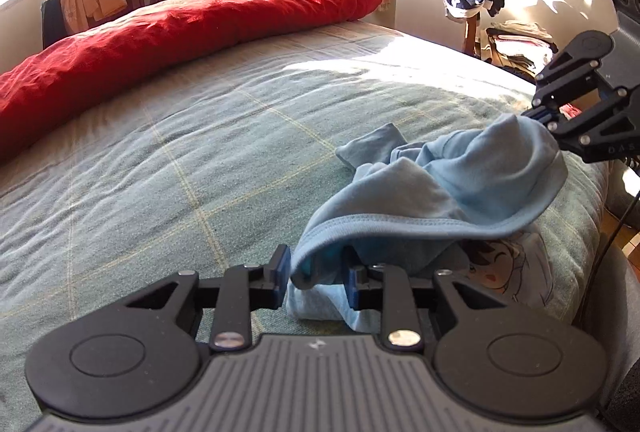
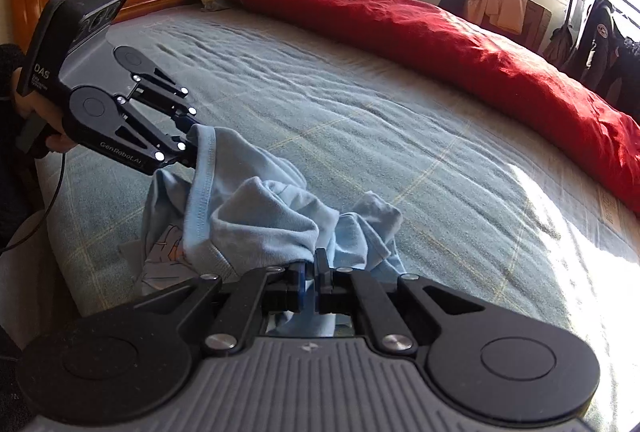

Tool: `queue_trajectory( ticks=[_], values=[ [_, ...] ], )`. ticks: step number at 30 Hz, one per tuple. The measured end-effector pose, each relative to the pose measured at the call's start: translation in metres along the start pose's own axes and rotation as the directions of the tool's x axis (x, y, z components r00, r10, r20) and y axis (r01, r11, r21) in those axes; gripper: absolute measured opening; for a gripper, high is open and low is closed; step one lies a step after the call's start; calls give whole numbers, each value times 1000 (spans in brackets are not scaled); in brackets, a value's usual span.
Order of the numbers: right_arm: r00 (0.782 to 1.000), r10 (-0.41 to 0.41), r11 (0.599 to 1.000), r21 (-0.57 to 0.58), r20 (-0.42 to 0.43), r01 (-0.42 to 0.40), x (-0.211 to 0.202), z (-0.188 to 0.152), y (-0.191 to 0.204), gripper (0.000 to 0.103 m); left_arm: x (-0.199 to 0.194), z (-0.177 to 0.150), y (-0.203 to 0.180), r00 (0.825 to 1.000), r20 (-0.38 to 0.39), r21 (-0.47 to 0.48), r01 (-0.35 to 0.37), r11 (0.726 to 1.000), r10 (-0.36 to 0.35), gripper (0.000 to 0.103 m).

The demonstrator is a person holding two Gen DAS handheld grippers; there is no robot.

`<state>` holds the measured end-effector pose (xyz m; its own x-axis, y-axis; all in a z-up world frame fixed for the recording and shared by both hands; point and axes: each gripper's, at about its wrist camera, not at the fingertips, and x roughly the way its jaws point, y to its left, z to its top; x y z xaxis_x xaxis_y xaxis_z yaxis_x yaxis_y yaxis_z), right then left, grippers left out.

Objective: Fold clothes

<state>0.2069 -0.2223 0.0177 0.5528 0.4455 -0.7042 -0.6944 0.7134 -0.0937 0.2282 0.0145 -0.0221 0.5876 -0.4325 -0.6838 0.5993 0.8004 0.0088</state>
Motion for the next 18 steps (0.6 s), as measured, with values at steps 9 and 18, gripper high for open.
queue_trajectory(
  ticks=[9,18],
  values=[
    [997,-71,989,128,8,70,3,7,-62,4,26,28,15,997,43,-104,74,992,-70,15],
    [996,-84,975,204,-37,90,34,14,-110,4,61,71,36,1000,-9,-69,-12,998,12,5]
  ],
)
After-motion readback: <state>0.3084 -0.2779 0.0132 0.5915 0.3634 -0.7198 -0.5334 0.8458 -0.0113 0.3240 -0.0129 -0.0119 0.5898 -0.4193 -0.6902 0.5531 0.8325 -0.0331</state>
